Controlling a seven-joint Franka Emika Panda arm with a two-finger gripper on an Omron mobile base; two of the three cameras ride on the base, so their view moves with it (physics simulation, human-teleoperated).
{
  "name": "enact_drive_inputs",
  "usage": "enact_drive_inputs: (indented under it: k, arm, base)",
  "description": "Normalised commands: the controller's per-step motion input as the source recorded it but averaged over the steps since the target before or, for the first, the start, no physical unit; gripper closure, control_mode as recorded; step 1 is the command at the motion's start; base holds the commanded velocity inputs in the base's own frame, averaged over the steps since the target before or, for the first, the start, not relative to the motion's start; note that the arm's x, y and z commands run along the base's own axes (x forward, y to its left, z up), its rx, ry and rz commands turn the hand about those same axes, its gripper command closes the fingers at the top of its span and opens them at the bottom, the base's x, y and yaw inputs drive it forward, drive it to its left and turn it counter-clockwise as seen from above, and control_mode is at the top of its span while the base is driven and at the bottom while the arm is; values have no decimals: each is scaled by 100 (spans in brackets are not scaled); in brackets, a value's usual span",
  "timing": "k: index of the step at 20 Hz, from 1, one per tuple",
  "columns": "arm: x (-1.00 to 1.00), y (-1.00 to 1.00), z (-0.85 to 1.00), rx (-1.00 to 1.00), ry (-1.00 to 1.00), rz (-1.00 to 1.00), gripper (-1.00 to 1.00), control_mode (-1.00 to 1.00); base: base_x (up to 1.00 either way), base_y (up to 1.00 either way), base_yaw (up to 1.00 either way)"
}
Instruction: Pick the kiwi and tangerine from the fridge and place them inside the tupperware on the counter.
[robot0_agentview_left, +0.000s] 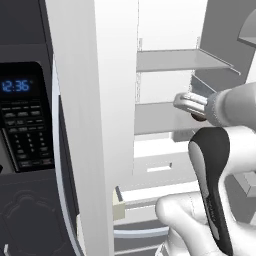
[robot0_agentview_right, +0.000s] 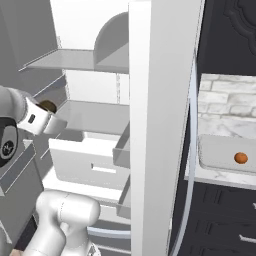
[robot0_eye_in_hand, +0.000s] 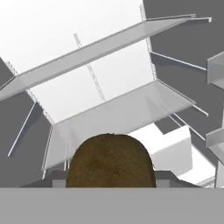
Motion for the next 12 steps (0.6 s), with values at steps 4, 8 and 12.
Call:
enact_drive_inputs:
  k: [4,8,12]
  arm:
    - [-43,-3,-5,0,1,0,100,100]
    - [0,0,0,0,0,0,100,100]
    - [0,0,0,0,0,0,100,100]
  base:
    - [-46,0,0]
    - [-99,0,-3]
    - [-99,0,-10]
